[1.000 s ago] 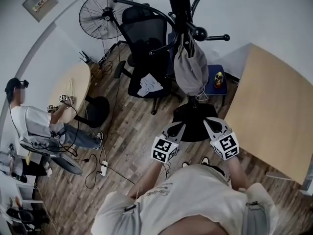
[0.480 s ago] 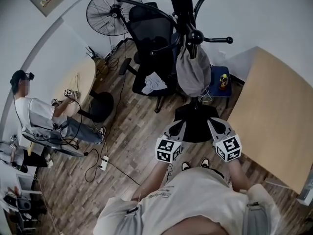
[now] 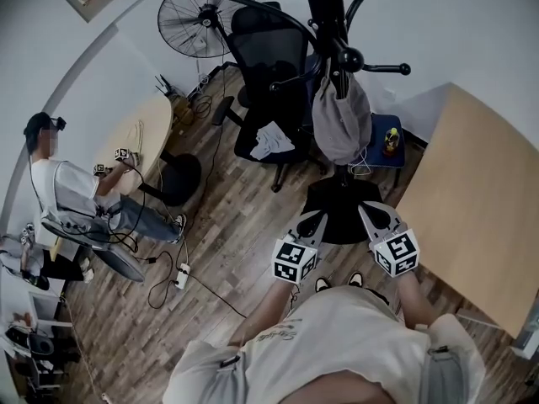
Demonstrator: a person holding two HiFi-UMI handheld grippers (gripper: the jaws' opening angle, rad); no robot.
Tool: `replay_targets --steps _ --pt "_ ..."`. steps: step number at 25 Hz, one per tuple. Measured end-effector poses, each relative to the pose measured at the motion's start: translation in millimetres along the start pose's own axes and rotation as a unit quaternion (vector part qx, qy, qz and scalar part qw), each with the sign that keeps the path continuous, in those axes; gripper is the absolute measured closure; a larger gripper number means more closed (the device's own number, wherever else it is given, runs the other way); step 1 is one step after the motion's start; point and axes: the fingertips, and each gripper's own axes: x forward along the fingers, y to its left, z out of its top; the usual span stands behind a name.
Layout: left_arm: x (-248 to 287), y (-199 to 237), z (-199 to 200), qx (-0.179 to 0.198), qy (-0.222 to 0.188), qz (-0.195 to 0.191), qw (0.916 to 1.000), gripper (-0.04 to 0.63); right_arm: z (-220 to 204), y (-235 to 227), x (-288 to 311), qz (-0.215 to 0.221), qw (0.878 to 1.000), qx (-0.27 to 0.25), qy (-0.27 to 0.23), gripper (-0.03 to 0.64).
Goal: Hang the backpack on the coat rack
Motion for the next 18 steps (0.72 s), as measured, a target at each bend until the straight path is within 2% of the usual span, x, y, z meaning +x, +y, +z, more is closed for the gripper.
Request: replay_targets --steps 7,18 --pt "1 -4 -8 -0.002 0.012 -0.012 0.9999 0.572 -10 -3 -10 -0.007 1.0 0.017 0.007 0.623" --pt "3 -12 -16 -0.003 0.02 -0.019 0.9996 0.572 -22 -7 -21 -0.022 1.0 0.011 0.015 0.623"
